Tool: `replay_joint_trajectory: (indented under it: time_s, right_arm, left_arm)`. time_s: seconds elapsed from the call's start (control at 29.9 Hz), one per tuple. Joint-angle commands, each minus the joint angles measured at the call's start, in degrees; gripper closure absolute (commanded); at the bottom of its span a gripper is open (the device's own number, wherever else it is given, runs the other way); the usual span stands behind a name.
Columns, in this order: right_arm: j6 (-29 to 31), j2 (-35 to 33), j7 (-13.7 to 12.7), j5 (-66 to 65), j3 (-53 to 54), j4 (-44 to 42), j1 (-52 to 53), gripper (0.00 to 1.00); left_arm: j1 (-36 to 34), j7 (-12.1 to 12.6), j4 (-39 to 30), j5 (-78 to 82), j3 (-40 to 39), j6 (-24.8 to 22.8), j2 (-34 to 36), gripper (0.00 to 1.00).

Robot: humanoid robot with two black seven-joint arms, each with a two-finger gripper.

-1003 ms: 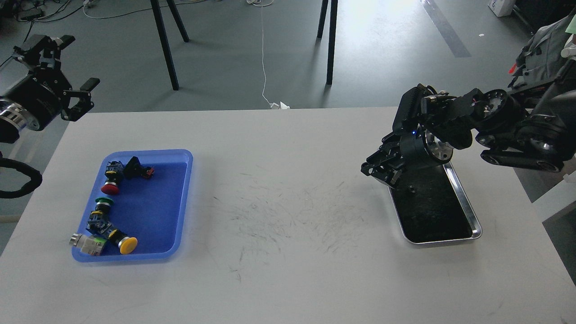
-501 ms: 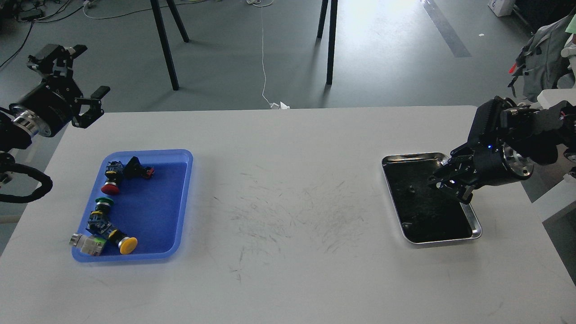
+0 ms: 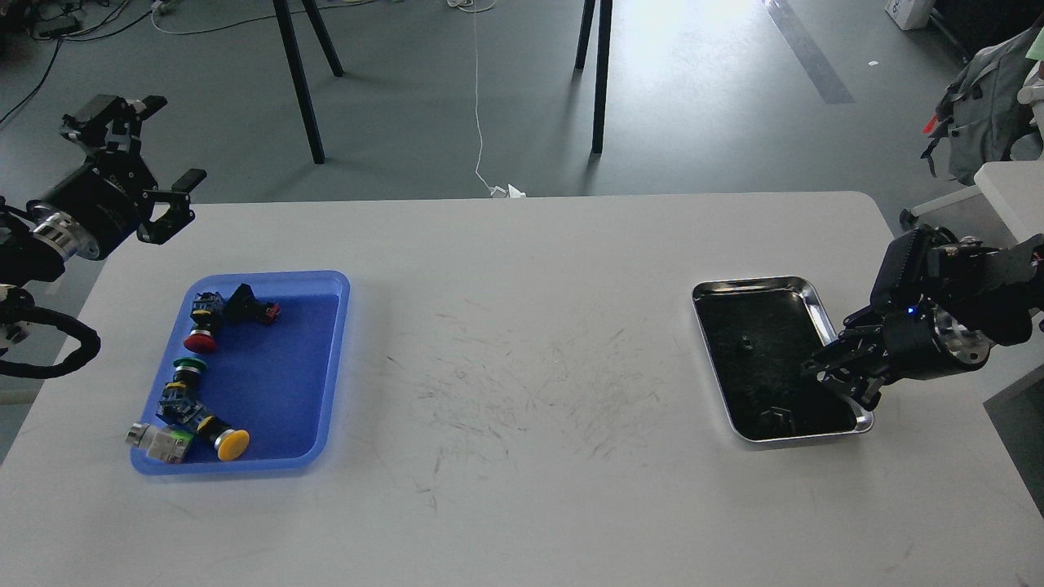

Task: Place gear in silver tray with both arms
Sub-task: 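Carry the gear over the silver tray and lower it inside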

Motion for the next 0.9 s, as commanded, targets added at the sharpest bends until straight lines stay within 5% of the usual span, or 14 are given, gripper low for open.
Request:
replay_joint_trajectory:
  time_s: [0.0, 0.43, 0.87]
  right_arm:
    - [0.0, 0.3, 0.0, 0.1, 3.0, -2.6, -4.2, 0.96]
    - [0.0, 2.2, 0.0, 0.2, 4.4, -5.6, -6.6, 0.93]
    - [-0.2, 2.2, 0.0, 0.7, 4.4, -6.1, -6.5, 0.51]
  left_arm:
    - [0.1, 0.0, 0.0, 0.0, 0.0, 0.0, 0.1, 0.01]
    - [0.6, 0.0, 0.0, 0.0, 0.0, 0.0, 0.2, 0.01]
    - [0.6, 0.0, 0.0, -0.1, 0.0, 0.0, 0.3, 0.01]
